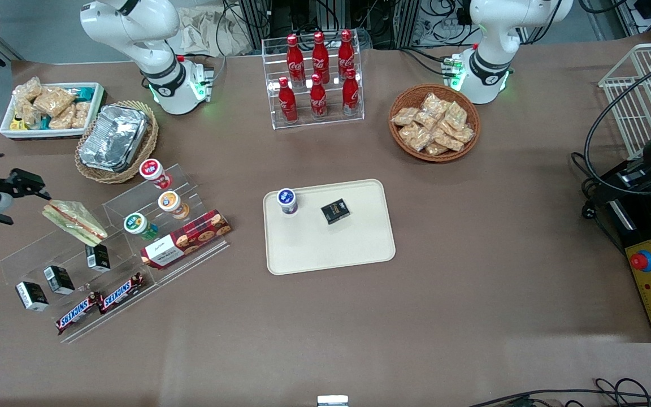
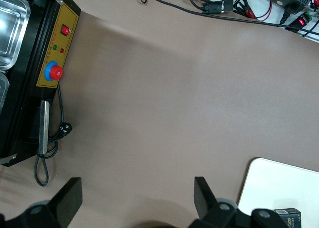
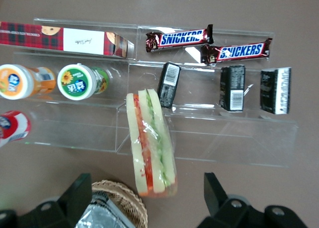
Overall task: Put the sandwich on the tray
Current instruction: 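Lower the right gripper and close it on the wrapped sandwich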
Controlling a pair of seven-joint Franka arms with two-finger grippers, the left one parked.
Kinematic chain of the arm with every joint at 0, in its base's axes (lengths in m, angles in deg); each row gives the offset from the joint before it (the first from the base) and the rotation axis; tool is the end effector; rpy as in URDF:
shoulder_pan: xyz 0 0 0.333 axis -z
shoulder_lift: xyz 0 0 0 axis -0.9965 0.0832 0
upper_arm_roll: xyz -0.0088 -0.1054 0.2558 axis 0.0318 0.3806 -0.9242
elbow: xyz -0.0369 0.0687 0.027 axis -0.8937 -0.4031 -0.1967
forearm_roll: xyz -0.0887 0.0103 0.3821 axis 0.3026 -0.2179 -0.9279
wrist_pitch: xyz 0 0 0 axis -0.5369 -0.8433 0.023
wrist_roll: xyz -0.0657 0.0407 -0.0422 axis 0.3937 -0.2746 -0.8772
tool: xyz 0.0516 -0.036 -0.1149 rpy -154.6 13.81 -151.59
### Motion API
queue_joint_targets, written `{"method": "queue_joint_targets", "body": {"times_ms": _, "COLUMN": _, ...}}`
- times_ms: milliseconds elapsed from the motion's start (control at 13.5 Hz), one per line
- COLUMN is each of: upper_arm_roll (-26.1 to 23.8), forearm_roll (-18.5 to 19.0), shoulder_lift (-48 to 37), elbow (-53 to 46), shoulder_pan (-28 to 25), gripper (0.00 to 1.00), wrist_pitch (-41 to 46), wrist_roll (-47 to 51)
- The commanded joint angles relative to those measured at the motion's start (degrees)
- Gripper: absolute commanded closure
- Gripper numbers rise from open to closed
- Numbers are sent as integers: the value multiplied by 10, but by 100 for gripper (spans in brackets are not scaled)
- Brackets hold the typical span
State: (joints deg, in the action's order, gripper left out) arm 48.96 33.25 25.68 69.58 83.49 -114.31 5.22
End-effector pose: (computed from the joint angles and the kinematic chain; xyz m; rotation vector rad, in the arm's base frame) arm 0.5438 -0.1528 0.4084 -2.9465 -0.9372 0.0624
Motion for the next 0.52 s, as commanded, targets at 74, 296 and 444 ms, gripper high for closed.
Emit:
{"method": "queue_joint_targets", "body": {"times_ms": 74, "upper_arm_roll": -3, "forearm_roll": 7, "shoulder_lift": 18, "elbow": 43, "shoulder_pan": 3, "gripper": 0, "wrist_pitch": -51, "wrist_roll": -10}}
{"method": "queue_joint_targets", "body": {"times_ms": 296, "upper_arm_roll": -3, "forearm_roll": 6, "shoulder_lift": 24, "elbow": 91, "shoulder_pan": 4, "gripper": 0, "wrist_pitch": -110, "wrist_roll": -30}}
{"method": "queue_joint_targets", "body": {"times_ms": 444, "upper_arm_roll": -3, "forearm_roll": 6, "shoulder_lift": 40, "elbow": 103, "shoulder_pan": 5, "gripper": 0, "wrist_pitch": -144, "wrist_roll": -52}}
